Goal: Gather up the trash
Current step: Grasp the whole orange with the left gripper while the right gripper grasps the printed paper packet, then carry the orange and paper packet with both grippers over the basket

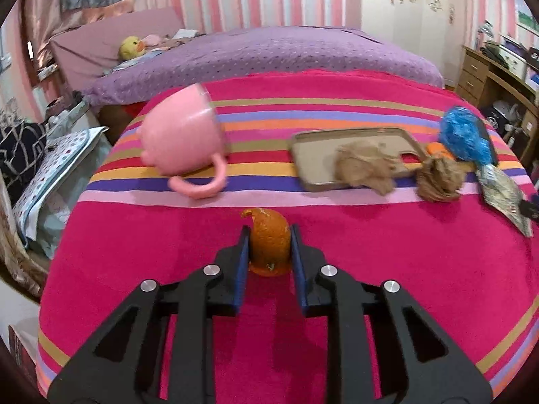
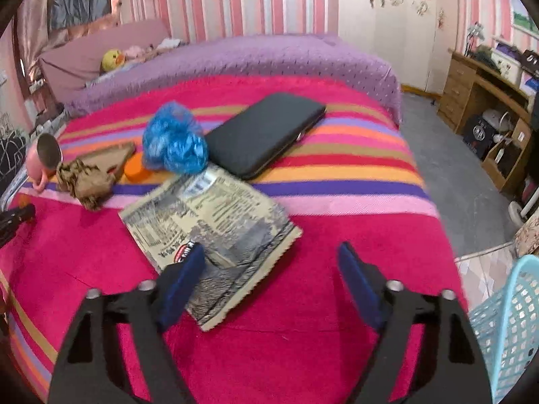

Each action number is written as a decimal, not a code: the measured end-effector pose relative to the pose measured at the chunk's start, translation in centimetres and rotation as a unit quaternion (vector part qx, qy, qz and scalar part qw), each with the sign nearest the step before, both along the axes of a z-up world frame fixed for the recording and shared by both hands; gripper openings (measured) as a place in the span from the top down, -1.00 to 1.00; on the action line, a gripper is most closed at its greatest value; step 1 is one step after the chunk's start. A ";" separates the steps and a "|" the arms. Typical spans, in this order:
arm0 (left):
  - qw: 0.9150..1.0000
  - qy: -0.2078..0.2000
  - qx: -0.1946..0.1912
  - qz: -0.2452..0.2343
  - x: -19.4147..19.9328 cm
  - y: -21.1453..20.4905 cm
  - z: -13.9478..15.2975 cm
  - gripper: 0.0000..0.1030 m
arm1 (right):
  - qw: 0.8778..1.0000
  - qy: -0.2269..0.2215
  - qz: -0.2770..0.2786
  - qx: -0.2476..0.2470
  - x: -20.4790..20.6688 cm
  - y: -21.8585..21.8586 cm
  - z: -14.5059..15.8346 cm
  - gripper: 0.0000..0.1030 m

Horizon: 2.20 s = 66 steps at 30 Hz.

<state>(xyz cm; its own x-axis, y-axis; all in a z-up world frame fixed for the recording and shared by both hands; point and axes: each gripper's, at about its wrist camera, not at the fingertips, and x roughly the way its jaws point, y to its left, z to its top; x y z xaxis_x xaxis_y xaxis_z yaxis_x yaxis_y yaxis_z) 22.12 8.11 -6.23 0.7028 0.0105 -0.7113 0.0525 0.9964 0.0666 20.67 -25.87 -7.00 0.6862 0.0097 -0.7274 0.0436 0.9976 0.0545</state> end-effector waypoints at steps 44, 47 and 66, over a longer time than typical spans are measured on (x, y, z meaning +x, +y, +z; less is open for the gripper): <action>0.996 -0.067 -0.010 -0.057 -4.7 -15.0 3.7 0.59 | 0.986 -0.144 -0.017 0.078 -9.7 -13.4 6.1 0.96; 0.995 -0.079 -0.011 -0.066 -5.7 -17.2 4.5 0.58 | 0.983 -0.159 -0.024 0.084 -11.2 -15.2 7.1 0.96; 0.978 -0.076 -0.025 -0.191 -11.6 -35.8 4.3 0.58 | 0.972 -0.157 -0.161 0.070 -21.0 -30.8 5.9 0.96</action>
